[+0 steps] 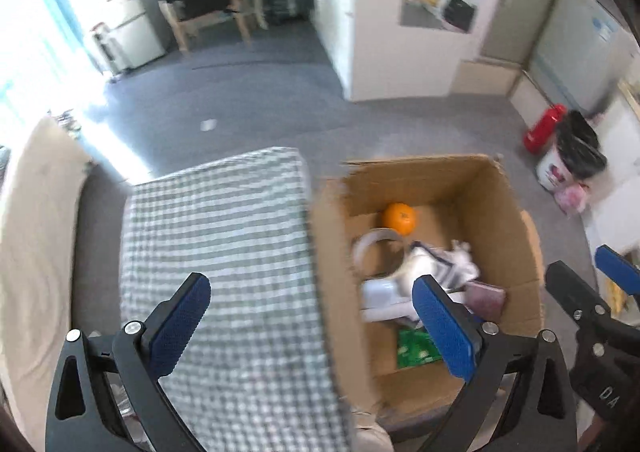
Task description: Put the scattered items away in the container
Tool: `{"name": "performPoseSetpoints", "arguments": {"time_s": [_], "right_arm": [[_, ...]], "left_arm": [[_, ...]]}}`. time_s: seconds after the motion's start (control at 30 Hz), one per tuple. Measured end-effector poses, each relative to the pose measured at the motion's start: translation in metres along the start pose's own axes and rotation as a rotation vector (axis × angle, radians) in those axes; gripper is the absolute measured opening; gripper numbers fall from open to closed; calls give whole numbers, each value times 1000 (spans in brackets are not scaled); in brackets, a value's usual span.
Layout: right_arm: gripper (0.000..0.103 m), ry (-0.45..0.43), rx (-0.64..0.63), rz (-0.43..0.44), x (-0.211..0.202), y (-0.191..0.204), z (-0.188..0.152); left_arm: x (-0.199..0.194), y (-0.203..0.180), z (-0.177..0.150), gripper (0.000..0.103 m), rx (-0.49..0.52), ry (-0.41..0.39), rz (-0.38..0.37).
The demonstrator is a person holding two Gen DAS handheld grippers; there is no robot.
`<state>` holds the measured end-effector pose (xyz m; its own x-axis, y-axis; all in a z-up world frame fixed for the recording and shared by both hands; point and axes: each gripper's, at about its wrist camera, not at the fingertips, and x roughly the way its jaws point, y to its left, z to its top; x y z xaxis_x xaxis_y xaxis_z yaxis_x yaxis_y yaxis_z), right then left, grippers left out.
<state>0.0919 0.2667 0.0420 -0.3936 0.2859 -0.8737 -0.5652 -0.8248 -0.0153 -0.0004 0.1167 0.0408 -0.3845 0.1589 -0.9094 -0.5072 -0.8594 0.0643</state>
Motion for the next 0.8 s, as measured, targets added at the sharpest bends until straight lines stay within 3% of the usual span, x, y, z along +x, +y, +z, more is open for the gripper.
{"name": "performPoseSetpoints", "arguments": {"time_s": [0.2,0.4,0.8], "right_arm": [[81,28,-91,8,4,40,-33],[81,75,-129,8,16,62,-64],[81,74,-121,-4,9,61,-71]], "left_arm": [[6,50,-43,103,-84,43,82],[24,71,-84,103,-133,112,87],[12,64,-91,103,-102,96,77]]}}
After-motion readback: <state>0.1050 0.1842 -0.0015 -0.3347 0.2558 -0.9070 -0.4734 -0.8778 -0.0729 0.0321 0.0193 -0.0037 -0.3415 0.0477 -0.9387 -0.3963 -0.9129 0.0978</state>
